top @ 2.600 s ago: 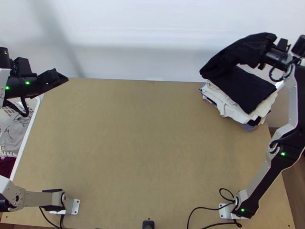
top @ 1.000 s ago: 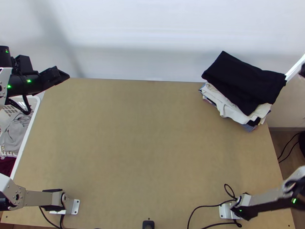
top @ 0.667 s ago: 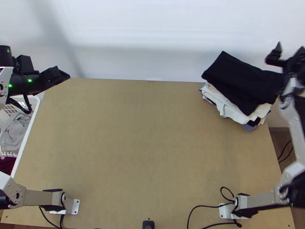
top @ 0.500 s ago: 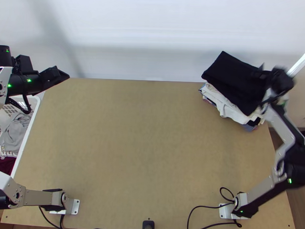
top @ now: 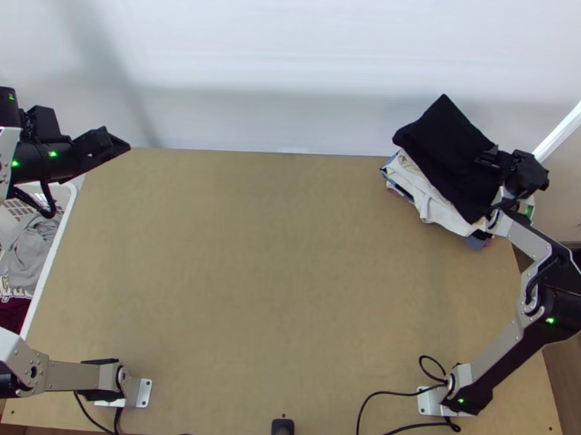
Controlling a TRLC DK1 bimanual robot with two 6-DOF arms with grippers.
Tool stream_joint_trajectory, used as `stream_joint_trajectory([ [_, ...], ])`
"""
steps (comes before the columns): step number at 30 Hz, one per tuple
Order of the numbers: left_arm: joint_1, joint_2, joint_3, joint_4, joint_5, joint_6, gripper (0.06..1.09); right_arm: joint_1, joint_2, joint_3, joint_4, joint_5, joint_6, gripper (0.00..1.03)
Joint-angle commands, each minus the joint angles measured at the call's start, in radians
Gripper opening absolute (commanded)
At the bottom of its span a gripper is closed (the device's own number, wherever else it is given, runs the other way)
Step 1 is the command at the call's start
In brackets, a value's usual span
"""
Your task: Fold the t-shirt
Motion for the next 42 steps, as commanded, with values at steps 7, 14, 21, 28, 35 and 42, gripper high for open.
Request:
stream_joint_trajectory([
  [7,0.017,-0.029,0.02,-0.014,0.01,-0.007,1.04,0.066,-0.249,0.135,-0.022,0.134,-0.016,0.99],
  [14,0.029,-0.032,0.026,-0.014,0.01,-0.007,1.04,0.233,-0.2,0.276,-0.024,0.137,-0.041,0.99],
  [21,0.057,-0.034,0.031,-0.014,0.008,-0.006,1.04,0.339,-0.084,0.29,-0.053,0.146,-0.041,0.99],
  [28,0.103,-0.028,0.029,-0.015,0.01,0.011,1.04,0.407,-0.12,0.134,-0.041,0.187,-0.024,0.99],
  [35,0.112,-0.019,0.026,-0.015,0.01,0.017,1.04,0.359,0.016,0.172,-0.026,0.189,-0.016,0.99],
  [42,0.128,-0.011,0.039,-0.025,0.01,0.037,1.04,0.246,0.228,0.307,-0.024,0.187,0.007,0.99],
])
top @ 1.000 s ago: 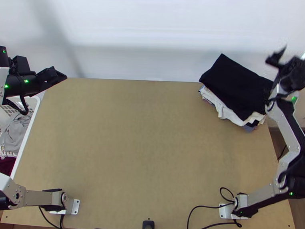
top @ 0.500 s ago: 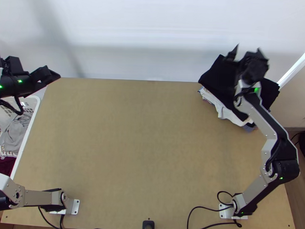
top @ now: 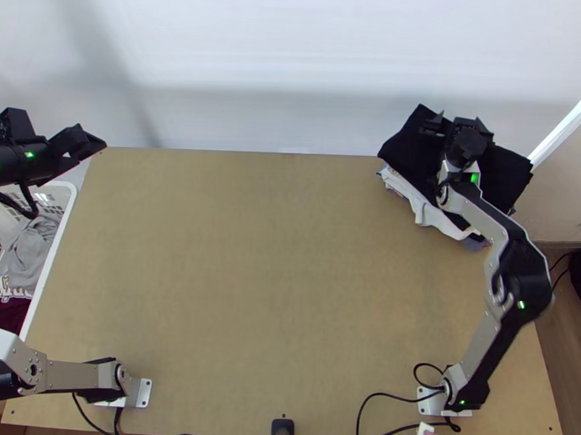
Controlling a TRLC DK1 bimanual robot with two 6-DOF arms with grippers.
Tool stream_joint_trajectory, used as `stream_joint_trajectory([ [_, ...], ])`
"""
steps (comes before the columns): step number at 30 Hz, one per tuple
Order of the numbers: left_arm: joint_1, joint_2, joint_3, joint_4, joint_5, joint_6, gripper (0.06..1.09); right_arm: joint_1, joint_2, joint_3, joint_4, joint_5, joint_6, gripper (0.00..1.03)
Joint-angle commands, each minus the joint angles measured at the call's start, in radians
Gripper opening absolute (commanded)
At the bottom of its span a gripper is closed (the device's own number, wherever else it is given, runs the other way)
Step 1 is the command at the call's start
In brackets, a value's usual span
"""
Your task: Fold the t-shirt
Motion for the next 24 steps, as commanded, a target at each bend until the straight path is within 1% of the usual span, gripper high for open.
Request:
stream_joint_trajectory([
  [1,0.012,0.004,0.045,-0.029,0.008,0.026,1.04,-0.054,0.094,0.066,0.013,0.011,0.015,0.99],
  [7,0.018,0.016,0.062,-0.042,0.008,0.028,1.04,-0.113,0.195,0.134,0.013,0.011,0.032,0.99],
  [15,0.015,0.017,0.053,-0.049,0.01,0.034,1.04,-0.159,0.315,0.22,0.013,0.013,0.032,0.99],
  [20,0.007,0.013,0.053,-0.057,0.01,0.034,1.04,-0.171,0.287,0.192,0.011,0.013,0.032,0.99],
  [24,0.007,0.001,0.053,-0.057,0.011,0.034,1.04,-0.177,0.175,0.132,0.001,0.013,0.038,0.99],
])
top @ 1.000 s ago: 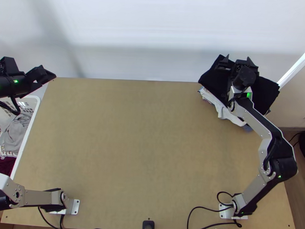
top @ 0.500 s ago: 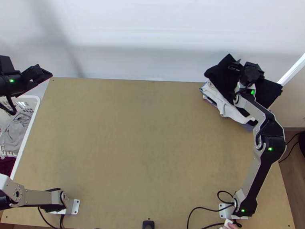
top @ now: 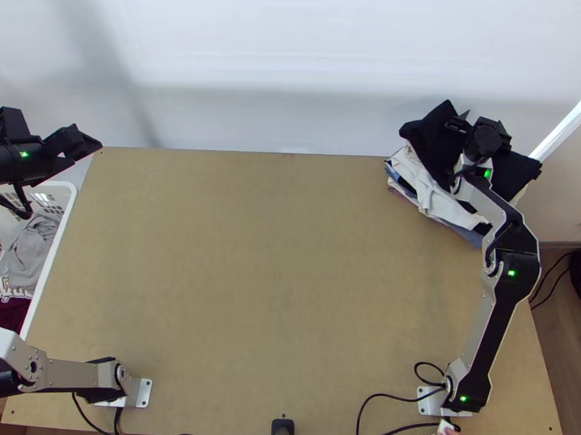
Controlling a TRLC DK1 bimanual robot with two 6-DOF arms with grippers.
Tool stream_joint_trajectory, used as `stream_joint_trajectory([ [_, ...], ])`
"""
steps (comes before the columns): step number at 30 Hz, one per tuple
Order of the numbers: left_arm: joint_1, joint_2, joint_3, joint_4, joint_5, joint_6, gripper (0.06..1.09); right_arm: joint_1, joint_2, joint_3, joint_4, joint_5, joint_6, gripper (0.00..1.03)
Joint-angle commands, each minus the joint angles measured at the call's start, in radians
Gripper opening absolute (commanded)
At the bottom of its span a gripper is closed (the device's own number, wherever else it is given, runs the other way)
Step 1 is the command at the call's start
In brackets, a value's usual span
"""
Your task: Fold the t-shirt
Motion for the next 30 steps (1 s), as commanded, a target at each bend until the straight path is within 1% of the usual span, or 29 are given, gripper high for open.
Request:
stream_joint_trajectory([
  [1,-0.004,-0.011,0.015,-0.014,0.011,0.015,1.04,-0.053,-0.067,-0.096,-0.038,0.023,-0.012,0.99],
  [7,-0.004,-0.017,0.015,-0.017,0.017,0.016,1.04,-0.056,-0.234,-0.132,-0.064,0.021,-0.012,0.99],
  [12,-0.013,-0.025,0.01,-0.016,0.017,0.016,1.04,-0.059,-0.334,-0.132,-0.099,0.014,-0.015,0.99],
  [14,-0.014,-0.037,0.012,-0.003,0.016,0.02,1.04,-0.061,-0.386,-0.134,-0.124,0.003,-0.016,0.99],
  [17,-0.014,-0.053,0.035,0.015,-0.001,0.016,1.04,-0.059,-0.491,-0.131,-0.2,-0.051,-0.009,0.99],
  [18,-0.014,-0.062,0.038,0.033,-0.029,0.018,1.04,-0.059,-0.53,-0.129,-0.234,-0.078,-0.004,0.99],
  [21,-0.031,-0.103,0.033,0.11,-0.17,0.046,1.04,-0.059,-0.653,-0.102,-0.388,-0.164,0.031,0.99],
  [22,-0.034,-0.119,0.033,0.136,-0.201,0.049,1.04,-0.061,-0.696,-0.092,-0.437,-0.174,0.054,0.99],
  [24,-0.034,-0.146,0.027,0.196,-0.296,0.058,1.04,-0.063,-0.794,-0.102,-0.495,-0.198,0.079,0.99],
  [25,-0.034,-0.166,0.018,0.225,-0.336,0.063,1.04,-0.063,-0.843,-0.115,-0.506,-0.213,0.079,0.99],
  [27,-0.033,-0.223,-0.041,0.333,-0.44,0.086,1.04,-0.064,-0.952,-0.157,-0.515,-0.262,0.077,0.99],
  [30,-0.033,-0.346,-0.205,0.544,-0.563,0.147,1.04,-0.063,-1.093,-0.226,-0.516,-0.353,0.071,0.99],
])
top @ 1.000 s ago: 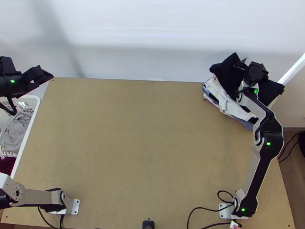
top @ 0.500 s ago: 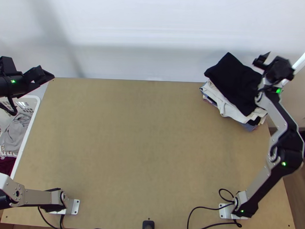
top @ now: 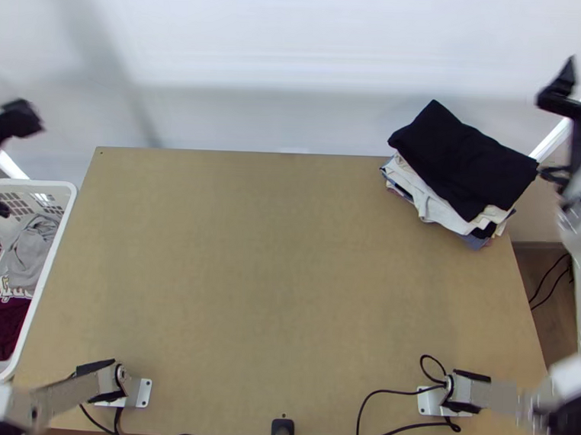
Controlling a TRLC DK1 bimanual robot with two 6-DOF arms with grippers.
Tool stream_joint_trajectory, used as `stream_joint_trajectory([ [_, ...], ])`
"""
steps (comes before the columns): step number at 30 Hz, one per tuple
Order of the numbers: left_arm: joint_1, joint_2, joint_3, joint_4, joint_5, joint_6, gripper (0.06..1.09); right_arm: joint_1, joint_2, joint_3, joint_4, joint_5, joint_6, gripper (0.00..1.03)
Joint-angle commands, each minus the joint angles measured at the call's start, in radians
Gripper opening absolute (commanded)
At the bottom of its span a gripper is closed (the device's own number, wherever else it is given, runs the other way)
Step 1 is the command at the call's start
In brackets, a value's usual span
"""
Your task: Fold the t-shirt
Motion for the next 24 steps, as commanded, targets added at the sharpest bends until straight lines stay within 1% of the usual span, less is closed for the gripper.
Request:
stream_joint_trajectory([
  [1,0.0,-0.154,-0.172,0.167,-0.086,0.081,1.04,0.004,-0.17,-0.086,-0.013,-0.074,0.016,0.99],
  [3,0.003,-0.239,-0.284,0.282,-0.141,0.109,1.04,0.007,-0.259,-0.152,-0.014,-0.083,0.014,0.99],
  [7,0.003,-0.411,-0.511,0.454,-0.216,0.149,1.04,0.047,-0.426,-0.318,-0.053,-0.133,0.019,0.99],
  [10,0.002,-0.561,-0.689,0.544,-0.218,0.163,1.03,0.085,-0.565,-0.491,-0.05,-0.2,0.012,0.99],
  [13,0.002,-0.708,-0.847,0.563,-0.222,0.164,1.03,0.122,-0.705,-0.683,-0.008,-0.232,0.011,0.99],
  [16,0.002,-0.871,-1.025,0.618,-0.227,0.232,1.03,0.176,-0.857,-0.899,0.102,-0.232,-0.011,0.99],
  [18,0.003,-0.99,-1.154,0.656,-0.225,0.293,1.03,0.212,-0.955,-1.032,0.157,-0.232,-0.08,0.99],
  [19,0.003,-1.049,-1.202,0.656,-0.225,0.308,1.03,0.229,-0.998,-1.075,0.159,-0.232,-0.087,0.99],
  [21,0.003,-1.156,-1.281,0.633,-0.225,0.333,1.03,0.254,-1.073,-1.161,0.16,-0.232,-0.112,0.99],
  [23,0.008,-1.233,-1.347,0.595,-0.225,0.344,1.03,0.258,-1.127,-1.233,0.16,-0.232,-0.118,0.99],
  [24,0.008,-1.234,-1.356,0.543,-0.236,0.333,1.03,0.258,-1.151,-1.27,0.167,-0.232,-0.124,0.99],
])
